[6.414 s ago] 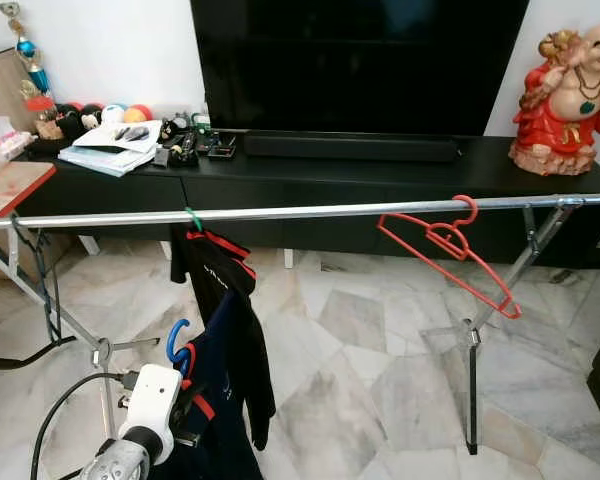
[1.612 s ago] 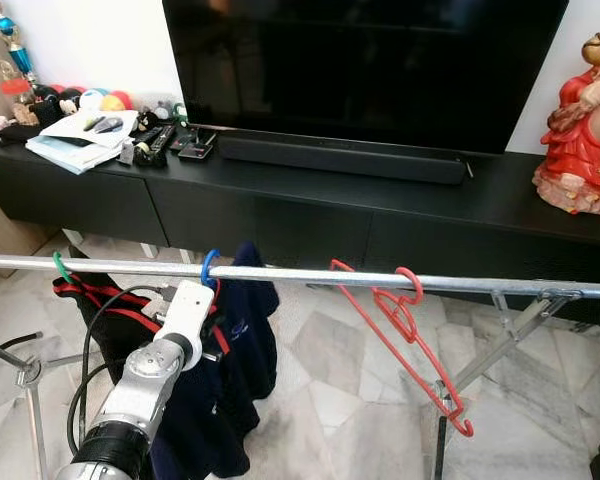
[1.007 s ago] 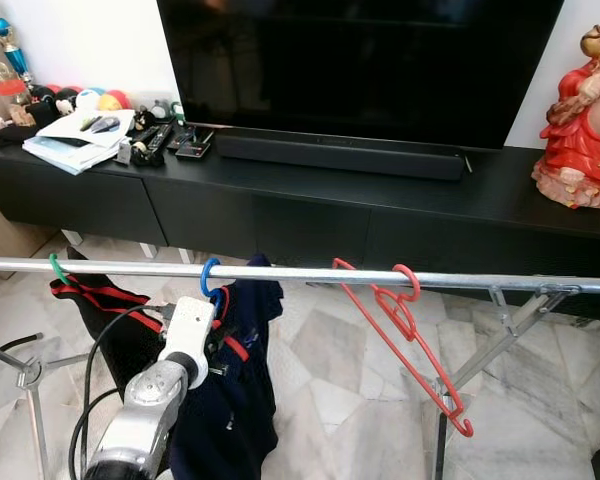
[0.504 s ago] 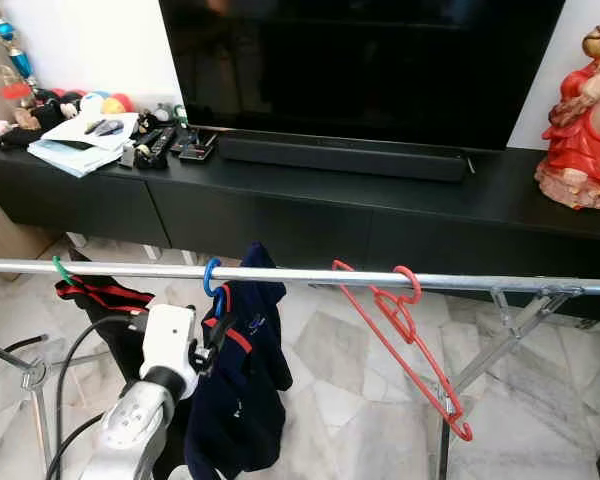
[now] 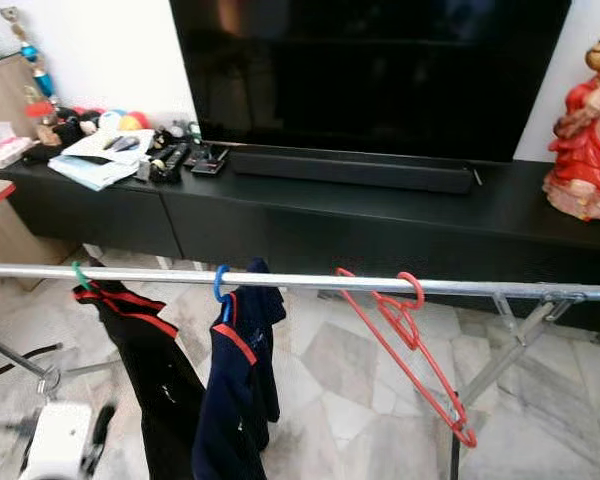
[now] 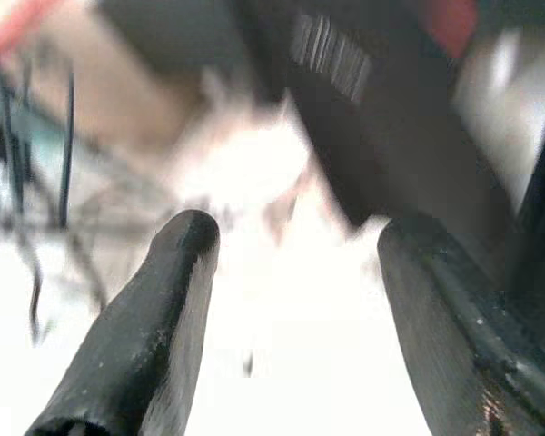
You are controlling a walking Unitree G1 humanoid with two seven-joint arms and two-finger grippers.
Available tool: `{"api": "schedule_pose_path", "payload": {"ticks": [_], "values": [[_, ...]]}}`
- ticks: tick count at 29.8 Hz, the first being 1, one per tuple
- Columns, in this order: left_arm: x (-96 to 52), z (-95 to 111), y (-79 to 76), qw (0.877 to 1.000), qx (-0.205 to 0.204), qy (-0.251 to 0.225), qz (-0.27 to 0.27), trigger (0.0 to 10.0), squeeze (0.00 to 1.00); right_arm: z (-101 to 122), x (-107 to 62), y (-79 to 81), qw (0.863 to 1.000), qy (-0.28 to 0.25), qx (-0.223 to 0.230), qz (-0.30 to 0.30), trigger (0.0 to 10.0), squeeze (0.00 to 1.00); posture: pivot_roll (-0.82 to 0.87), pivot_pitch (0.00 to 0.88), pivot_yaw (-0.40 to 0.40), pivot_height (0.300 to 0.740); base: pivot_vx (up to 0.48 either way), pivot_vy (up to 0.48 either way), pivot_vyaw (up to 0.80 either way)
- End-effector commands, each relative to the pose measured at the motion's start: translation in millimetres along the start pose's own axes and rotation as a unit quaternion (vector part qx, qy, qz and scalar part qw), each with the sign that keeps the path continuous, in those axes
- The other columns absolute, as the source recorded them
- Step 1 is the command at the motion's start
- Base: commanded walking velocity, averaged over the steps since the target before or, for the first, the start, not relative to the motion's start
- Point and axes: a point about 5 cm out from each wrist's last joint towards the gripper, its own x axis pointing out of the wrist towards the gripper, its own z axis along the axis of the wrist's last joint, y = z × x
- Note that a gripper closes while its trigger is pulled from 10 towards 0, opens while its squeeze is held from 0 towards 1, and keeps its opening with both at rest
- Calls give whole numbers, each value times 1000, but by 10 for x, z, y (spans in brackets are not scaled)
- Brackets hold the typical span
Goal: Hang hanger
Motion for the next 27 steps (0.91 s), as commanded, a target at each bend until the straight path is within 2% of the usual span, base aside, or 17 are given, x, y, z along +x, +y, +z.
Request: {"api": "schedule_pose_path", "payload": {"ticks": [1, 2, 5, 8, 9, 10, 12, 14, 15, 17, 23, 27], "values": [[6, -156, 15, 999, -3, 32, 14, 10000, 0, -61, -4, 41, 1000, 12, 8, 9, 10000, 0, -35, 0, 65, 740, 0, 0, 0], [10, -236, 4, 999, -8, 49, 15, 10000, 0, -64, -6, 31, 1000, 13, 7, 8, 10000, 0, -38, 0, 62, 740, 0, 0, 0], [-12, -687, -232, 987, -29, 156, -32, 10000, 0, -37, -2, 7, 1000, 15, -3, 6, 10000, 0, -42, 0, 35, 740, 0, 0, 0], [-70, -898, -404, 973, -35, 217, -69, 10000, 0, -2, 12, 45, 1000, 14, -10, 6, 10000, 0, -47, 0, 26, 740, 0, 0, 0], [-98, -969, -510, 967, -30, 237, -90, 10000, 0, 17, 22, 81, 1000, 13, -12, 7, 10000, 0, -54, 0, 23, 740, 0, 0, 0], [-98, -969, -510, 967, -30, 237, -90, 10000, 0, 17, 22, 81, 1000, 13, -12, 7, 10000, 0, -54, 0, 23, 740, 0, 0, 0], [-129, -1024, -592, 959, -33, 259, -111, 10000, 0, 35, 29, 109, 1000, 12, -12, 7, 10000, 0, -58, 0, 24, 740, 0, 0, 0], [-135, -1048, -708, 951, -12, 278, -134, 10000, 0, 73, 51, 238, 1000, 6, -10, 12, 10000, 0, -69, 0, 26, 740, 0, 0, 0], [-122, -1047, -770, 947, 12, 285, -149, 10000, 0, 88, 63, 360, 1000, 3, -9, 18, 10000, 0, -70, 0, 27, 740, 0, 0, 0], [-75, -1009, -815, 946, 30, 281, -157, 10000, 0, 99, 69, 449, 1000, 1, -9, 23, 10000, 0, -66, 0, 30, 740, 0, 0, 0], [7, -970, -859, 942, 33, 297, -154, 10000, 0, 144, 79, 568, 999, -7, -14, 31, 10000, 0, -79, 0, 48, 740, 0, 0, 0], [37, -950, -866, 941, 24, 302, -148, 10000, 0, 174, 82, 582, 999, -14, -6, 30, 10000, 0, -92, 0, 59, 740, 0, 371, 0]]}}
